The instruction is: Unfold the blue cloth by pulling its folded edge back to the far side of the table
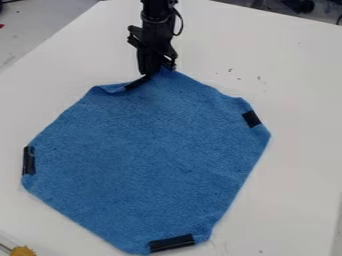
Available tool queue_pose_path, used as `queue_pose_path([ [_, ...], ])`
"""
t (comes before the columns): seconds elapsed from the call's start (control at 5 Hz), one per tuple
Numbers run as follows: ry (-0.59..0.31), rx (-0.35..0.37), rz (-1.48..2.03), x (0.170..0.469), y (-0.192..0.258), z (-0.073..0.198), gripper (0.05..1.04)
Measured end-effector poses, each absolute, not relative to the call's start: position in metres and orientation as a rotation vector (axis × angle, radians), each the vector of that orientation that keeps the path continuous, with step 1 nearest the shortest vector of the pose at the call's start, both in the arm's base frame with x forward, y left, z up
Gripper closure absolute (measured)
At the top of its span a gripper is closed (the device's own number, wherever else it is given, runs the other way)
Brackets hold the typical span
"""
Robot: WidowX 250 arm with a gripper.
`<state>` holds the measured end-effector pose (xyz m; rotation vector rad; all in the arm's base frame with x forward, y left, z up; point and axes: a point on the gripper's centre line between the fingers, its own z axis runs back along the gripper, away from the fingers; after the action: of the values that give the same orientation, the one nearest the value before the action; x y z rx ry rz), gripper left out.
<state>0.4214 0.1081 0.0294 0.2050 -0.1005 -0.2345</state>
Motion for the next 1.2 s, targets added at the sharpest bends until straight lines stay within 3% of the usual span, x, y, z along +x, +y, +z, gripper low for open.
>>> queue_pose_path([
  [0.2,-0.122,0.24,-0.207,0.416,0.119,0.034,0.567],
  [0.4,-0.167,0.291,-0.173,0.408,0.121,0.063,0.265],
  [0.6,-0.181,0.315,-0.137,0.39,0.107,0.085,0.079],
  [0.8,-0.165,0.288,-0.05,0.367,0.086,0.097,0.081],
  [1.2,-0.169,0.286,-0.045,0.367,0.085,0.098,0.084],
])
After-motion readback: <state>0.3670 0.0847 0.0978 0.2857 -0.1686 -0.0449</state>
